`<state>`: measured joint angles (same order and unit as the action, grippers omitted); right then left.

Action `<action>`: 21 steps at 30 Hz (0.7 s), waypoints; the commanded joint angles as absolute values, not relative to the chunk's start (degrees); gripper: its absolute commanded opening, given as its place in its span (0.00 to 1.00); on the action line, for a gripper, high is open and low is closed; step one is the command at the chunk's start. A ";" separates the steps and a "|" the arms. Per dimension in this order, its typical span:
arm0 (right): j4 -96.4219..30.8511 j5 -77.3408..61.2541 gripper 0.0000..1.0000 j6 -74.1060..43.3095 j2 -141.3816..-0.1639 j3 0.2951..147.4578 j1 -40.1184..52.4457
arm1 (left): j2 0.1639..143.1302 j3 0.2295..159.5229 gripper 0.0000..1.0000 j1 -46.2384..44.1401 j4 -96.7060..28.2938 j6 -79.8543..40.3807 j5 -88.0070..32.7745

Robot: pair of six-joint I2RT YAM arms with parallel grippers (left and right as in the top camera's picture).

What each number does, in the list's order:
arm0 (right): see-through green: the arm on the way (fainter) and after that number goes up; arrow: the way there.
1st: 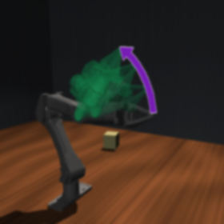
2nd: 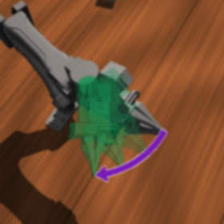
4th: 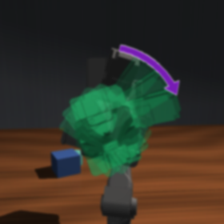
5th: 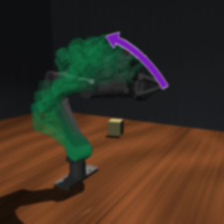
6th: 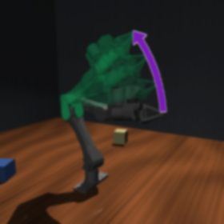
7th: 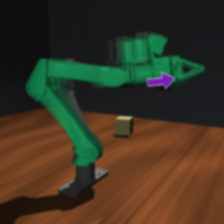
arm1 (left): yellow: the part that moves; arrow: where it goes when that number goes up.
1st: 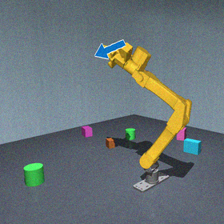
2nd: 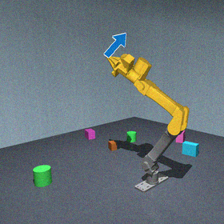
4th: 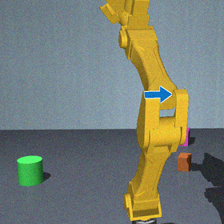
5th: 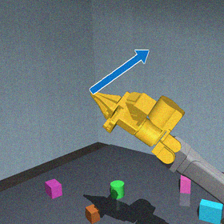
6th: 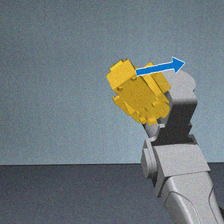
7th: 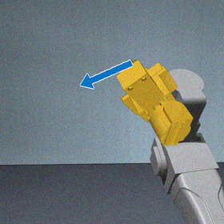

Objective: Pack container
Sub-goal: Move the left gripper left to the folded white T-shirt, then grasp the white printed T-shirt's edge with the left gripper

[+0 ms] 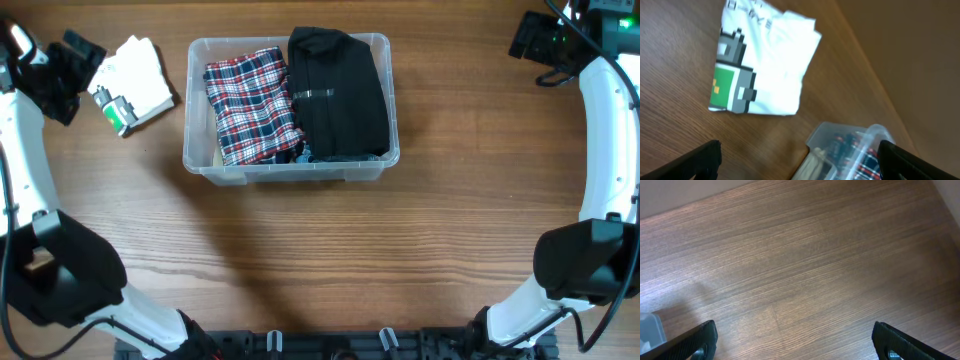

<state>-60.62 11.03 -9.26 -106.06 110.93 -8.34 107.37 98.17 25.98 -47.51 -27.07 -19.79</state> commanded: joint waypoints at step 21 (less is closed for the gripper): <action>-60.47 12.03 1.00 -9.02 -106.50 110.89 -8.23 | 125.75 96.57 1.00 26.79 -40.45 -27.27 -16.95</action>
<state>-60.60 11.03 -9.26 -106.06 110.93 -8.34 124.25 96.99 26.02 -40.95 -27.11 -17.78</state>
